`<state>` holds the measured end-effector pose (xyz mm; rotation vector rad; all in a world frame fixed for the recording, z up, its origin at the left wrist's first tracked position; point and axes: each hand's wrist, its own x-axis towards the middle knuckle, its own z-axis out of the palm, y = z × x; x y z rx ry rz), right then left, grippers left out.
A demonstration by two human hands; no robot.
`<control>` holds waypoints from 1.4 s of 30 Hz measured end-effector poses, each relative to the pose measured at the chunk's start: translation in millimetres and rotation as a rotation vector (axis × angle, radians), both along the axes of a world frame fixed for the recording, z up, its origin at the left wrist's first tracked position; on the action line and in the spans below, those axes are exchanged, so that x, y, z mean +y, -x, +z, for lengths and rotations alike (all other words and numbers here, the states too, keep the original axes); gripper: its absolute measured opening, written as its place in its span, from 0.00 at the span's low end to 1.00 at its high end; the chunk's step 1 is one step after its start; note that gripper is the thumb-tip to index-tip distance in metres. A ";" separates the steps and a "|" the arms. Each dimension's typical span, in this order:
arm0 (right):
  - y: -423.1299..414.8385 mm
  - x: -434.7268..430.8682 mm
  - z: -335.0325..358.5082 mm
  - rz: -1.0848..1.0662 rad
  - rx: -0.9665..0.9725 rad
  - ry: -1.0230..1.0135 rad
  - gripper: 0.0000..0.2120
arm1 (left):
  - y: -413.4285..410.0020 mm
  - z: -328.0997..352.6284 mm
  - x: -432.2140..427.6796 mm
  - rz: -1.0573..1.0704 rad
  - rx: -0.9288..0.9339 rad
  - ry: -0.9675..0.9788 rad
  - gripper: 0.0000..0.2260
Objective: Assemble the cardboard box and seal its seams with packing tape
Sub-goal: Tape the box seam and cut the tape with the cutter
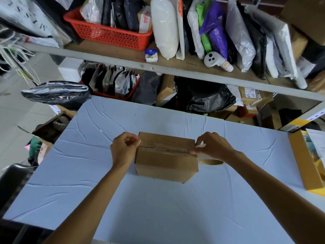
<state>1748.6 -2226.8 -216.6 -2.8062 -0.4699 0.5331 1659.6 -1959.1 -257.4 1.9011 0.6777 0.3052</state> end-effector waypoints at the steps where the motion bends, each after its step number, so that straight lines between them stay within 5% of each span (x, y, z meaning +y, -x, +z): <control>1: -0.3 0.4 -0.2 0.002 -0.001 0.002 0.19 | 1.2 -0.2 0.4 -0.024 -0.019 -0.045 0.04; 8: -0.6 0.9 -0.9 -0.015 -0.010 -0.019 0.20 | 4.7 12.3 -8.4 -0.073 0.024 -0.302 0.10; 19: 1.8 -4.7 -3.9 -0.088 -0.018 -0.087 0.21 | 9.6 0.2 -6.2 0.040 -0.012 0.116 0.14; 34: 12.0 -30.4 -11.3 -0.262 0.099 -0.130 0.19 | 12.7 -0.9 -12.7 0.057 -0.095 0.092 0.13; 42: 19.4 -30.6 -5.1 -0.187 0.057 -0.045 0.23 | 11.7 0.0 -10.6 0.050 -0.108 0.073 0.14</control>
